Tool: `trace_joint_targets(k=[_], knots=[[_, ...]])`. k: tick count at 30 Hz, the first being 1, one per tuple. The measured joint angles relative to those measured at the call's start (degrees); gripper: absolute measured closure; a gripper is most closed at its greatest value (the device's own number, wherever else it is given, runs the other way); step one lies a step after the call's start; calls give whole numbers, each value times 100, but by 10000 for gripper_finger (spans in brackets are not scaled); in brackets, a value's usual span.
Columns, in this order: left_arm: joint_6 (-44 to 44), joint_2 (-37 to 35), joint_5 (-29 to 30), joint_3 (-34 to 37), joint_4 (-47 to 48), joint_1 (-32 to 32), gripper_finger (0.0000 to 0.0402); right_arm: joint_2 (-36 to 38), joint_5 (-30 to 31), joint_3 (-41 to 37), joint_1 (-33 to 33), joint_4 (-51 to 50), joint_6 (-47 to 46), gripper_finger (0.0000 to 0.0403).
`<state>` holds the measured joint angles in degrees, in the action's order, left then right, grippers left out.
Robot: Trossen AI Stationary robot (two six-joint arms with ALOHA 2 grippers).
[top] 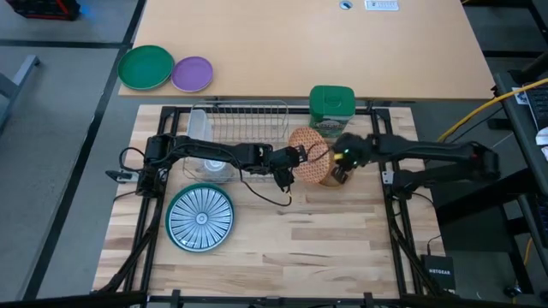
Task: Sort dishes
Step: Put the orange plate in the dish rack
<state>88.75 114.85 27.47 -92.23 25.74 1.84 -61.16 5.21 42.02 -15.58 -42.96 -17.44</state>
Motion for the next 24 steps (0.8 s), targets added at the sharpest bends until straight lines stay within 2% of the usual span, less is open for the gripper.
trace_joint_targets(k=[7,10,13,17,24], knots=[[30,0,39,0,-165,-9,367,1004,-1655,0,-1210,-76,-717,386],[33,-1,60,-2,-363,-18,367,1148,-2237,2,-1703,-20,-858,386],[13,-2,56,-2,-457,-37,367,1151,-2565,1,-2130,-69,-1038,386],[3,-8,56,-2,-590,-39,367,1140,-2462,0,-2603,-59,-1055,386],[-6,-11,57,-4,-572,-39,367,1140,-1225,0,-2838,-52,-1057,386]])
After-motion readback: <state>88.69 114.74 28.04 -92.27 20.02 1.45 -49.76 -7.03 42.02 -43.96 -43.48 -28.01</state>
